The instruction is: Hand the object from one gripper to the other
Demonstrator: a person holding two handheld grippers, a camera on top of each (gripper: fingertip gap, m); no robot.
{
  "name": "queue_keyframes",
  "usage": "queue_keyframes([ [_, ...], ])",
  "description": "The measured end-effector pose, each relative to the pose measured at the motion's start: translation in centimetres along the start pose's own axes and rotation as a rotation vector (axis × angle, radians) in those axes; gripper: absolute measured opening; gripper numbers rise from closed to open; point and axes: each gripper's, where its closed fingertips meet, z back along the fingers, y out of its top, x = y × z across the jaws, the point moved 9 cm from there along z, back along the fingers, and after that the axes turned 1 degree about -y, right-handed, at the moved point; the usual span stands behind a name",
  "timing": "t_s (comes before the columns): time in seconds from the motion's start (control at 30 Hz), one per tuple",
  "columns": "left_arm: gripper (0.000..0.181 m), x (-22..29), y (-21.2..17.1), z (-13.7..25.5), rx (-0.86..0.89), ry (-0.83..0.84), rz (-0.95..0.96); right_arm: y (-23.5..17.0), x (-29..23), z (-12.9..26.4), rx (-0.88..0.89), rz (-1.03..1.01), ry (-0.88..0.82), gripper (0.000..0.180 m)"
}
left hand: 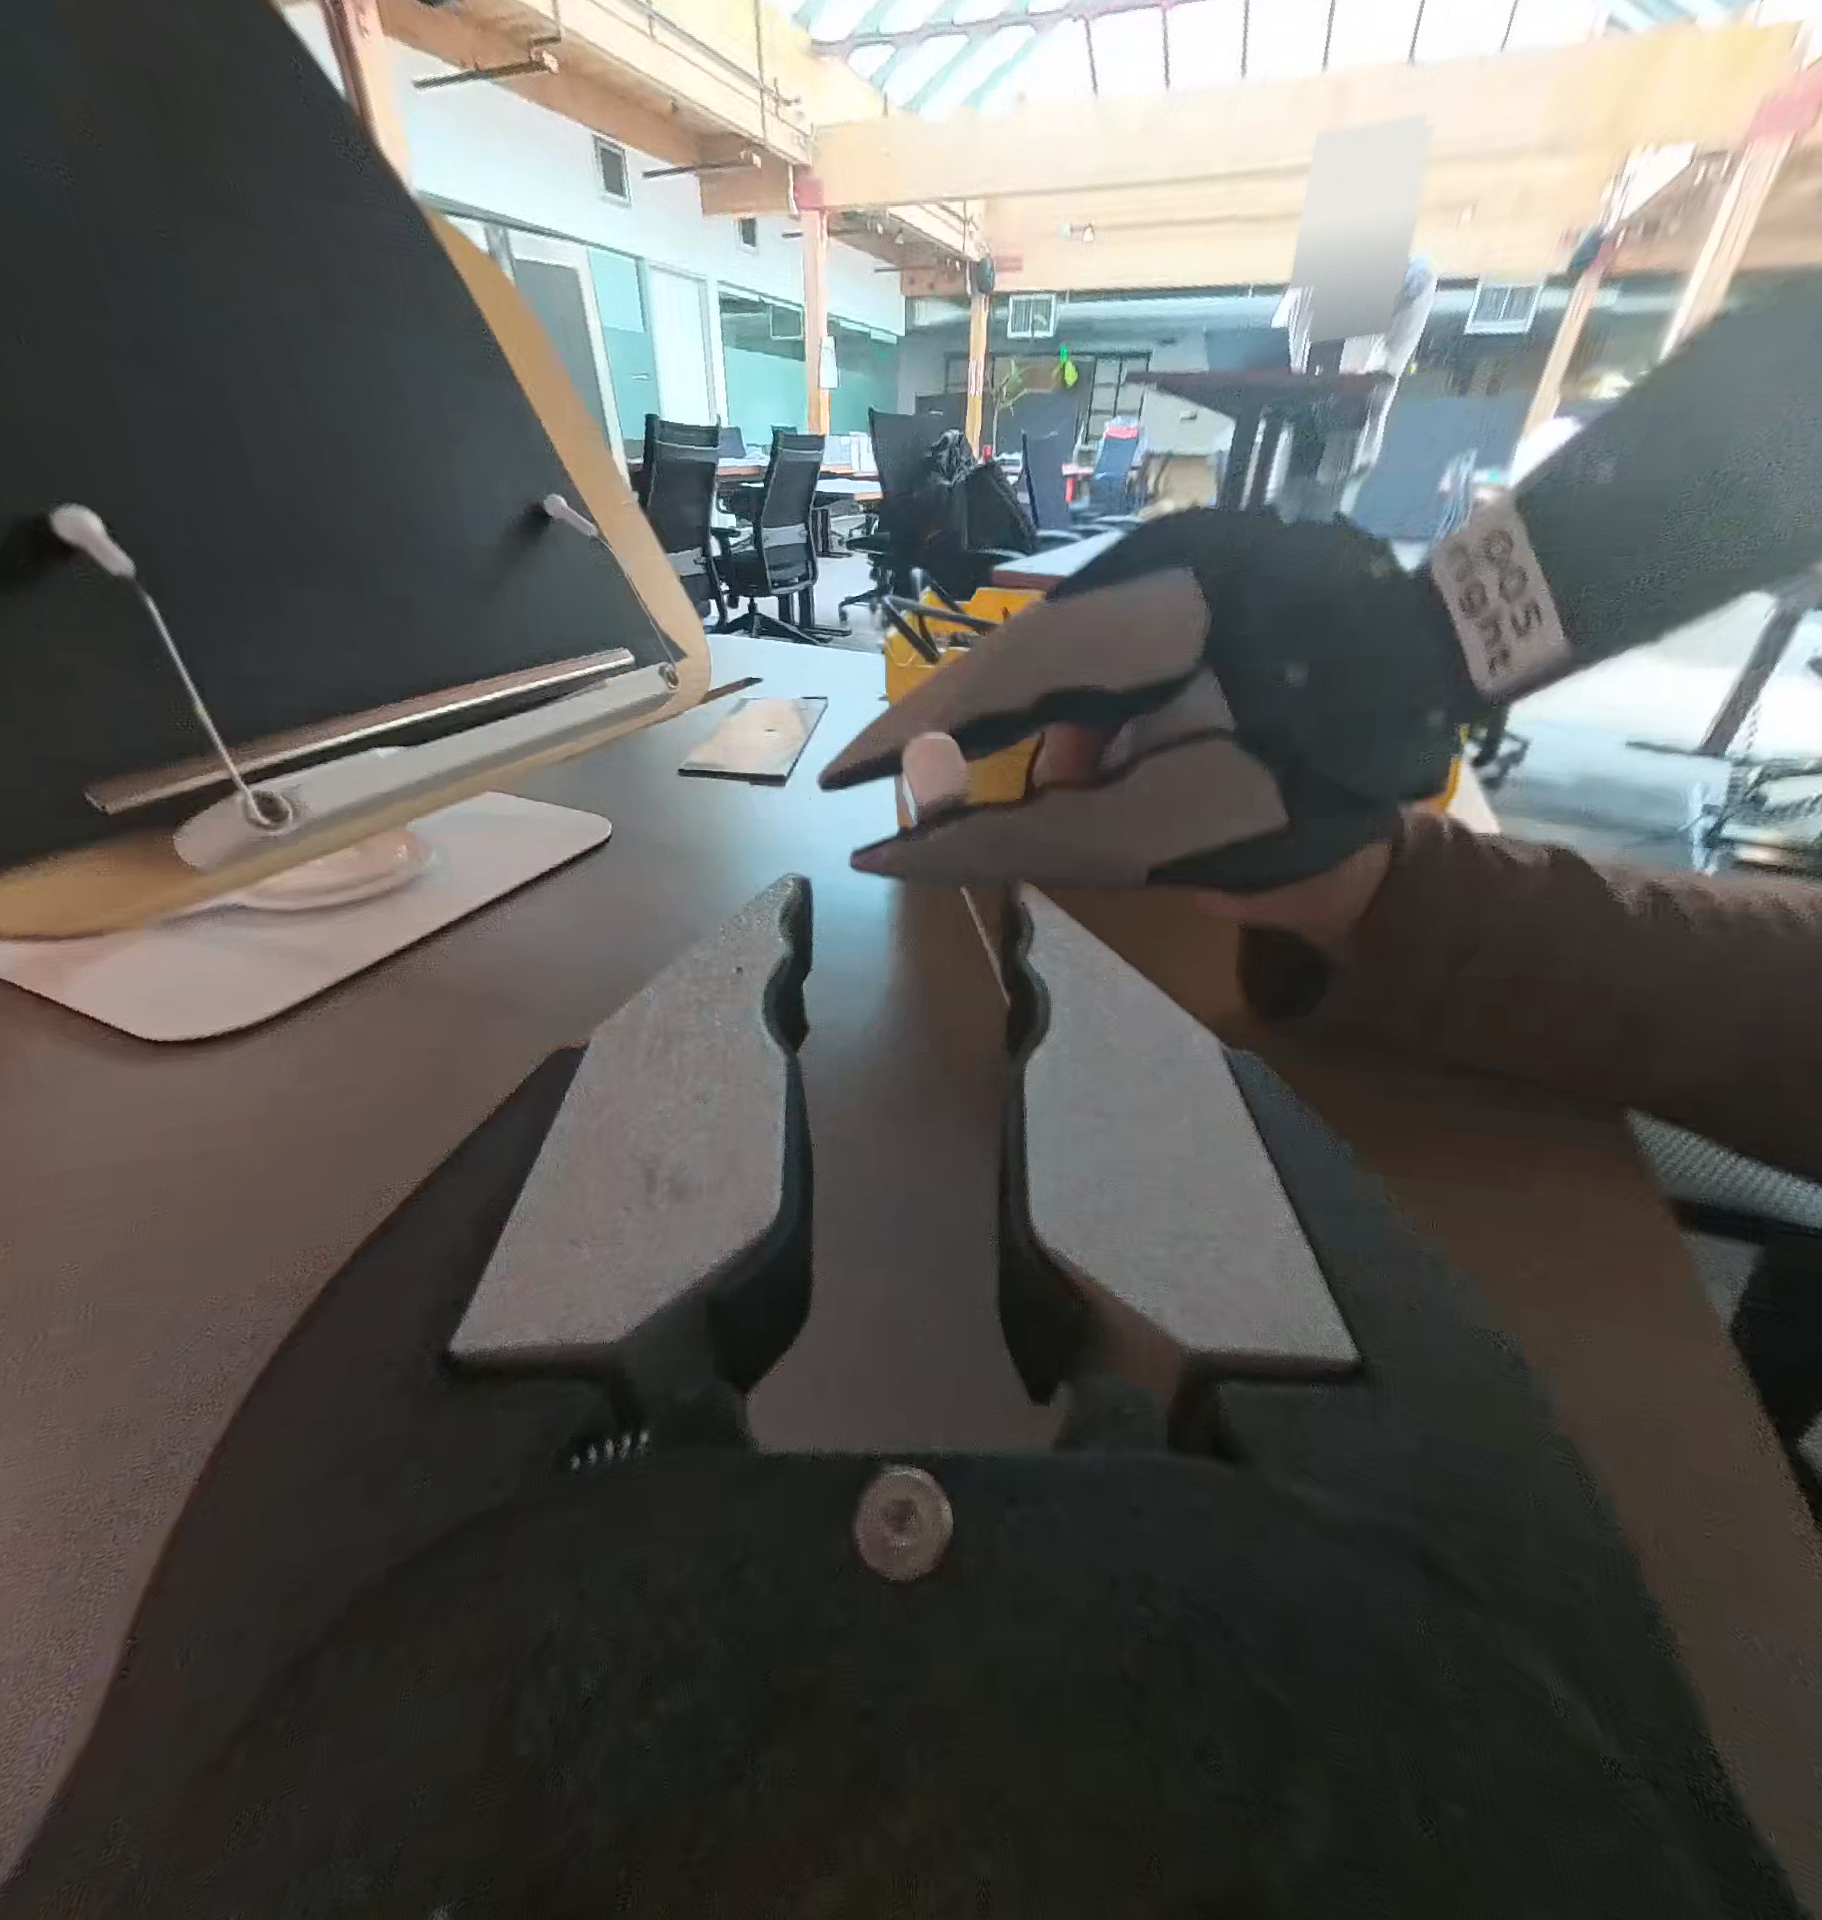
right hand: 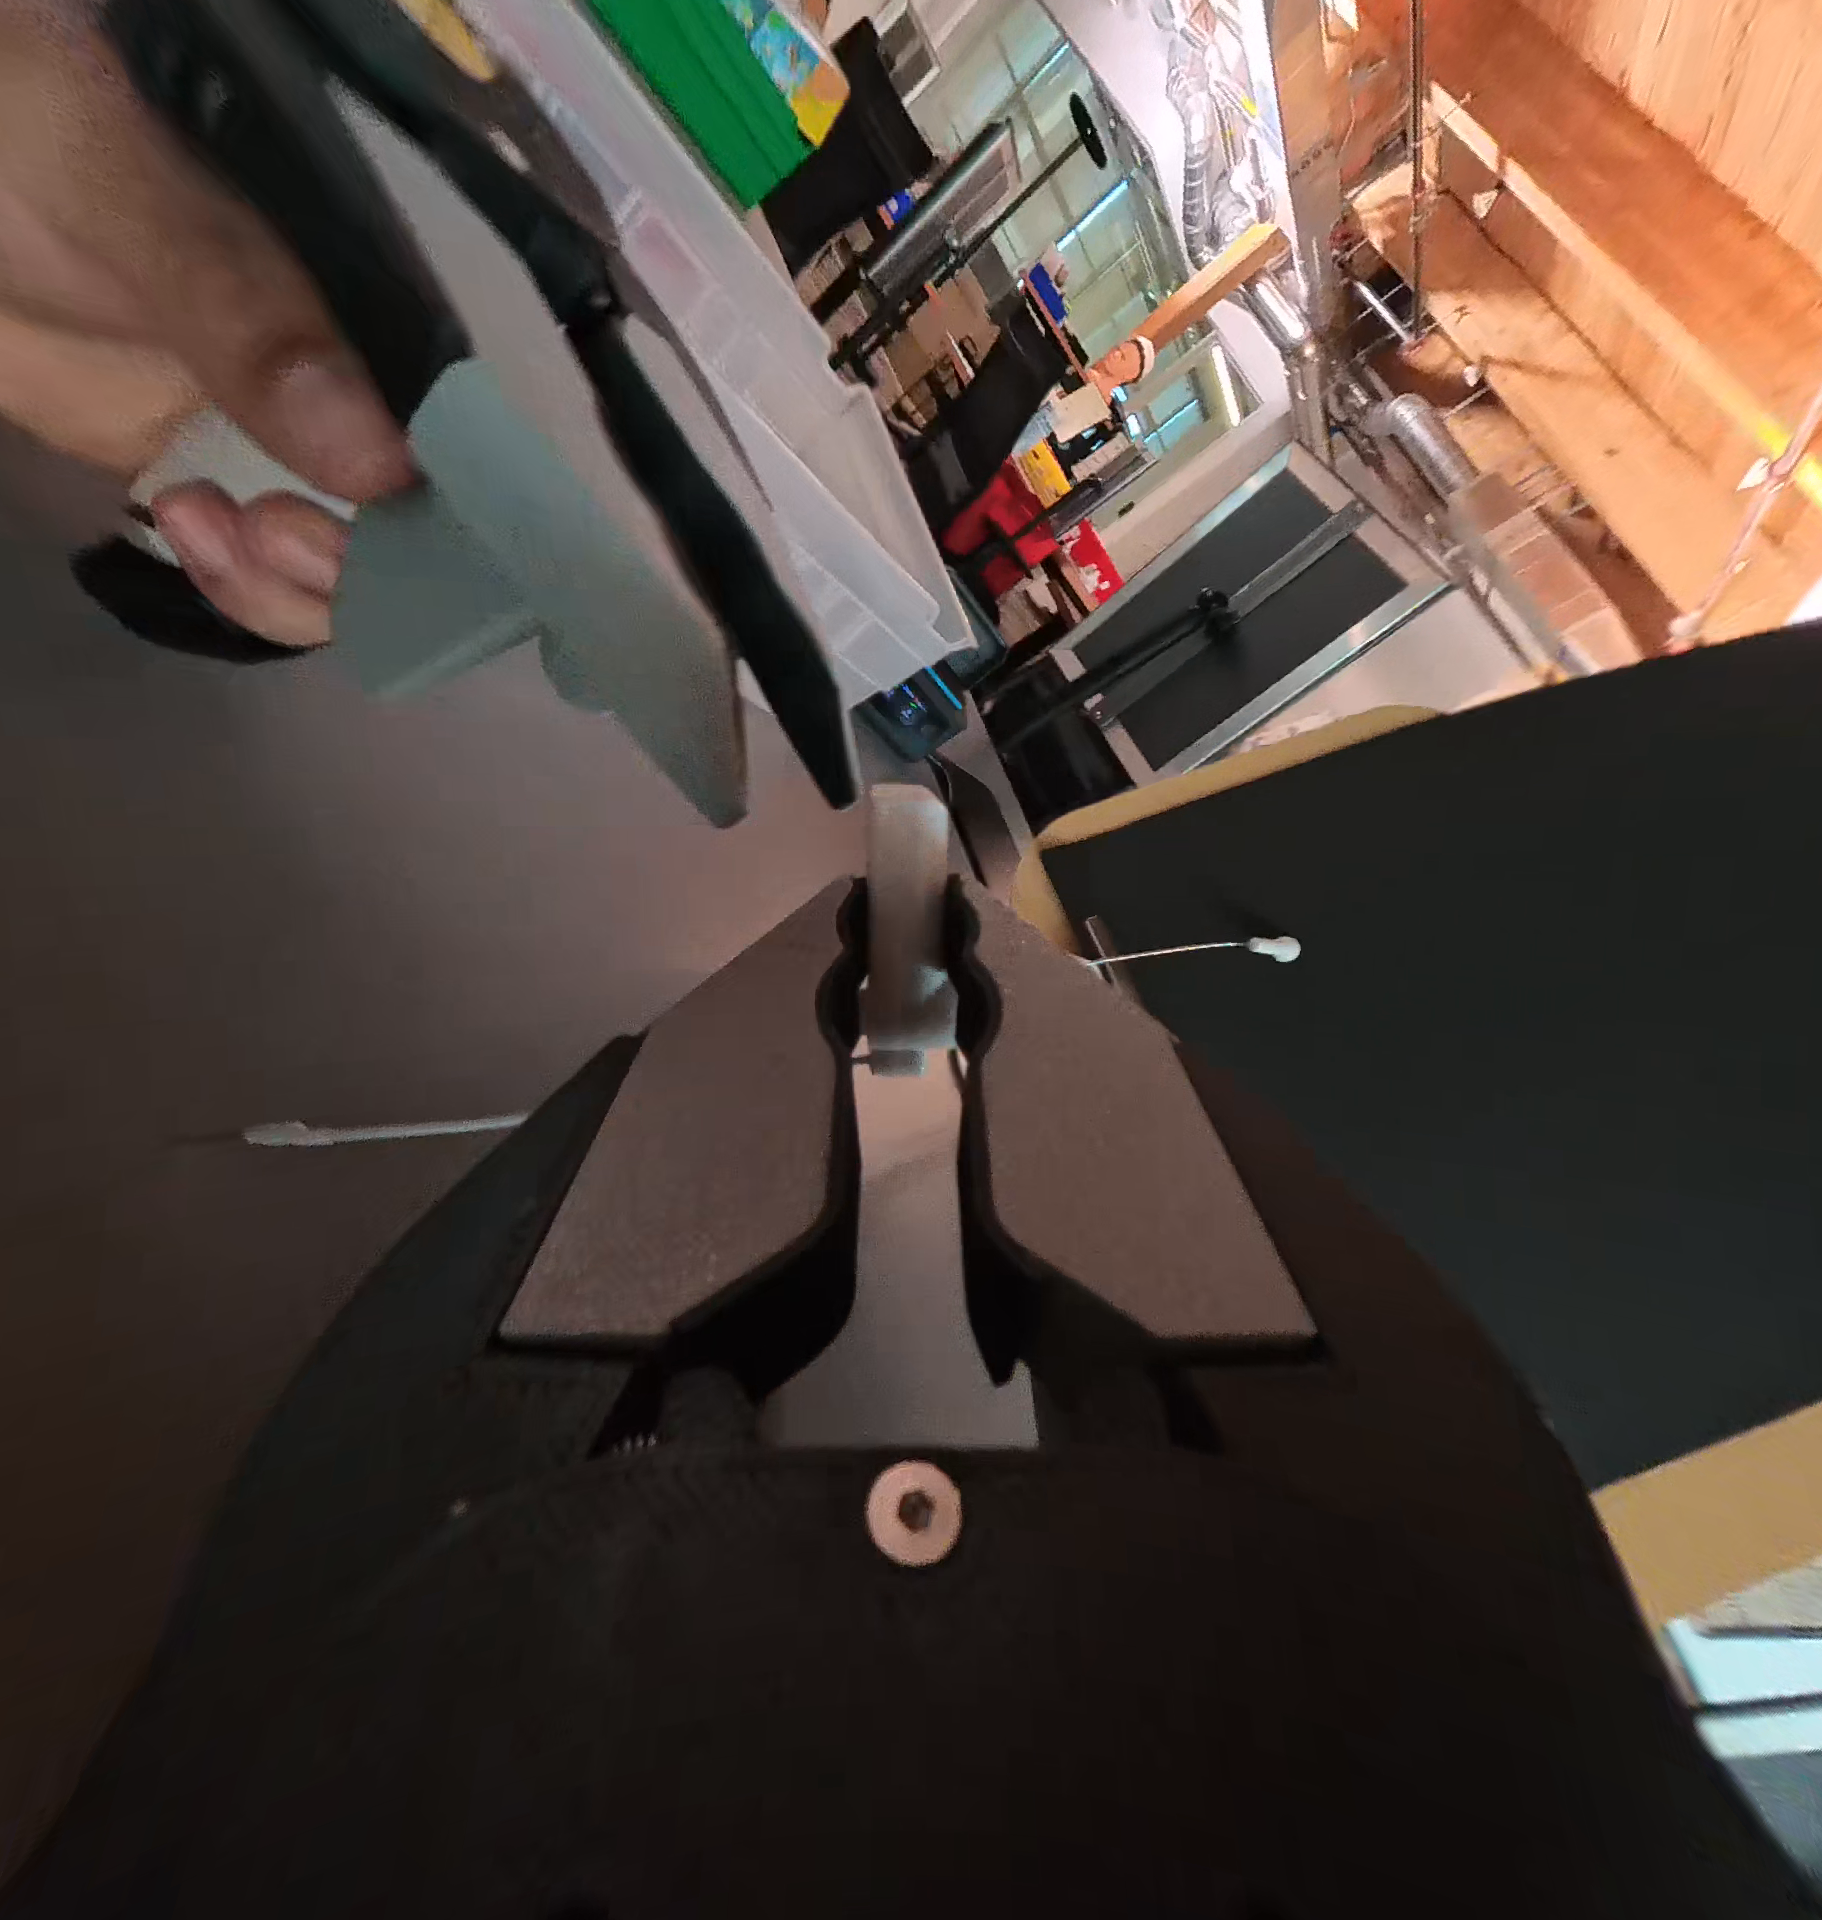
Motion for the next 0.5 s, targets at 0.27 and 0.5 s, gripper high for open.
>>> queue_keyframes([
  [0.27,0.016,0.4,0.1,-0.3,0.009,-0.017,-0.007,1.2,-1.9,-1.1,-0.03,0.143,-0.019,0.011],
  [0.5,0.008,0.4,0.0,-0.5,-0.066,0.082,-0.153,0.8,-2.2,-1.5,-0.097,0.115,-0.017,0.013],
])
